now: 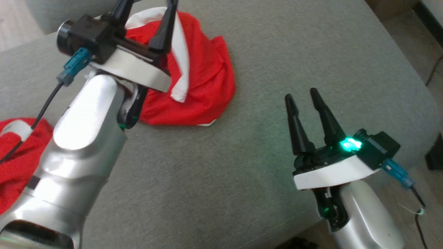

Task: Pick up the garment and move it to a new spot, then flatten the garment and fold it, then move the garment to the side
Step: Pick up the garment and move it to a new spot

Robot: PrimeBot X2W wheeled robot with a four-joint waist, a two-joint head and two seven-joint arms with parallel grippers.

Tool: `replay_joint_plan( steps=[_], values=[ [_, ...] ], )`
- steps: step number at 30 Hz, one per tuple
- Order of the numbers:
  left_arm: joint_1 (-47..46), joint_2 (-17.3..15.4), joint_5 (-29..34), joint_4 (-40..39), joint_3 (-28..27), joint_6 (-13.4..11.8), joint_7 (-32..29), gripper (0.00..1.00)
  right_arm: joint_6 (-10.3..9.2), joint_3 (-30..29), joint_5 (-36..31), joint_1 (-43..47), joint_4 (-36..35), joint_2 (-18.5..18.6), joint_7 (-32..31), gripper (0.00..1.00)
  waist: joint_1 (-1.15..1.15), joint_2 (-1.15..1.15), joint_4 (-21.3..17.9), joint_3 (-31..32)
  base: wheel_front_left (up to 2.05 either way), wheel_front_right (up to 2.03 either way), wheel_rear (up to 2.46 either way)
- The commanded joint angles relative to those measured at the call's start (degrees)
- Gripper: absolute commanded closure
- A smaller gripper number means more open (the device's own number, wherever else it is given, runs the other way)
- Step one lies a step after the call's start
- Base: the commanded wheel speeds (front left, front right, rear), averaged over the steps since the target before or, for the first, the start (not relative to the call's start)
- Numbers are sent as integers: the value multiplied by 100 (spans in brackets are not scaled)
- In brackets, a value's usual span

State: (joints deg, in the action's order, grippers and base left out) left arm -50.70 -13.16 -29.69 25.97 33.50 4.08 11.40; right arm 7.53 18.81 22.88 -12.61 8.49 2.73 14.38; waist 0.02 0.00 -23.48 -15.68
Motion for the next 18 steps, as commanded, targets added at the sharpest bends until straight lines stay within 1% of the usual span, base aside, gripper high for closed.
replay_joint_plan(
  steps=[1, 5, 10, 13, 18],
  values=[
    [-220, -176, 20, -111, -219, 4, 57, 0, -4, 67, 1, -138, -194, 15, 62, 0, -2, 0, 120, 53, 0, 0, 0],
    [-58, -329, 21, 86, -326, 19, 225, 0, -4, -115, -112, -80, -141, 15, 62, 0, -2, 0, 477, 194, 0, 0, 0],
    [458, -526, 62, 27, -503, -16, 337, 0, -4, -341, -333, 24, -44, 15, 62, 0, -2, 0, 1037, 439, 0, 0, 0],
    [958, -634, 187, -144, -584, -80, 354, 0, -4, -425, -468, 100, 30, 15, 62, 0, -2, 0, 1357, 612, 0, 0, 0],
    [2069, -581, 318, -739, -984, -246, 358, 0, -4, -499, -656, 252, 167, 15, 62, 0, -2, 0, 1810, 876, 0, 0, 0]
  ],
)
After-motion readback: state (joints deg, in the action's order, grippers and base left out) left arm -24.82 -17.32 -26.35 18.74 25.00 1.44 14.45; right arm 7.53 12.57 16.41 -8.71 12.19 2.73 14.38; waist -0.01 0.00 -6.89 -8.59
